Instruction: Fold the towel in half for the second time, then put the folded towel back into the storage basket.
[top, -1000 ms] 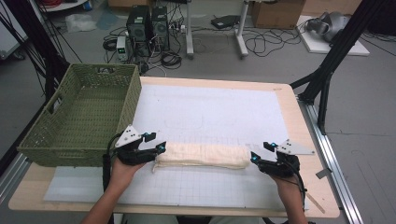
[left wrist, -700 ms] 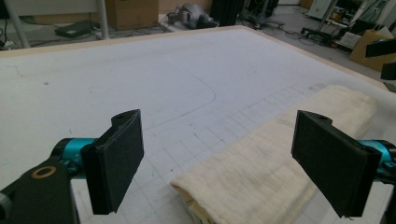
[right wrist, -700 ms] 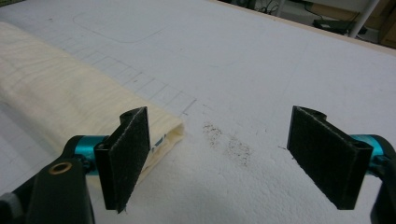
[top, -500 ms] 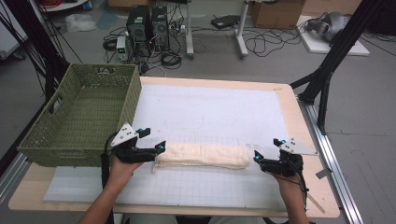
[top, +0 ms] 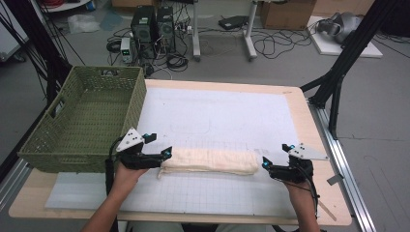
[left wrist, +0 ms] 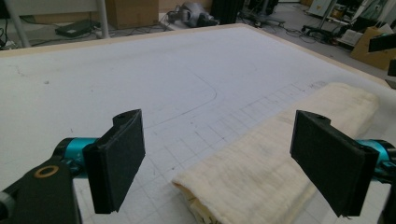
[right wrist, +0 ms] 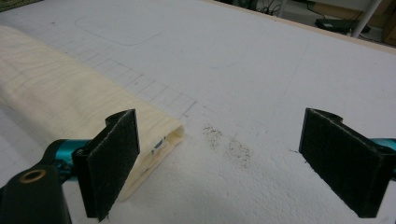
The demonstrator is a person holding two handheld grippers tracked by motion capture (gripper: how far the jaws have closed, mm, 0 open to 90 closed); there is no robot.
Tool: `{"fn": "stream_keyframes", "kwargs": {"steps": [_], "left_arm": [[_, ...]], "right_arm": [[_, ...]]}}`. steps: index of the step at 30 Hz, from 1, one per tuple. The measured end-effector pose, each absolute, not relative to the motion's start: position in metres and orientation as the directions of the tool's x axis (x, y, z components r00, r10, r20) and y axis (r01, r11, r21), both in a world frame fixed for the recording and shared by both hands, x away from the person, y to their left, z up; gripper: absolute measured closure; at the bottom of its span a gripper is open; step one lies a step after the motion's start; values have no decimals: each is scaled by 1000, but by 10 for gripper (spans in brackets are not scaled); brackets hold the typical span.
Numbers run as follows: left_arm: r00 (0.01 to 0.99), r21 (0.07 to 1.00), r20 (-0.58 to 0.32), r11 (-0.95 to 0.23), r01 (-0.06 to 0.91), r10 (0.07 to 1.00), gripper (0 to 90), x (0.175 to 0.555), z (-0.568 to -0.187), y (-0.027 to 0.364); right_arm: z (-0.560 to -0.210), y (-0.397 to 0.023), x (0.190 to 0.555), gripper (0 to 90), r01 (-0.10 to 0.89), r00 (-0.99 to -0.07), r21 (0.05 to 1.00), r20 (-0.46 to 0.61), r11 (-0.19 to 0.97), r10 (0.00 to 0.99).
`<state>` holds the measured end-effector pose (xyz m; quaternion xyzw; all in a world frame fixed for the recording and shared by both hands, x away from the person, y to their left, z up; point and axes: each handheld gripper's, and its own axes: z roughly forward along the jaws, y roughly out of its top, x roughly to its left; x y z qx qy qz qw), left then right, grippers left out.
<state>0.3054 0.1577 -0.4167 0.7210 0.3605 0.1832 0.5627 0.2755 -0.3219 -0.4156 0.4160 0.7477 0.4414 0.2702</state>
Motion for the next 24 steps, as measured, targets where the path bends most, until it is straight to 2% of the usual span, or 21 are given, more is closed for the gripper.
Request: {"fn": "stream_keyframes", "kwargs": {"steps": [17,24], "left_arm": [[671,937,-150,-111,330,726,189,304,-418,157],[650,913,-187,-114,392,737,202,304,-419,153]], "right_arm": [[-417,-321,277,115,386,-509,882,-39,268,860],[-418,-320,276,116,386,-518,880,-42,277,854]]}}
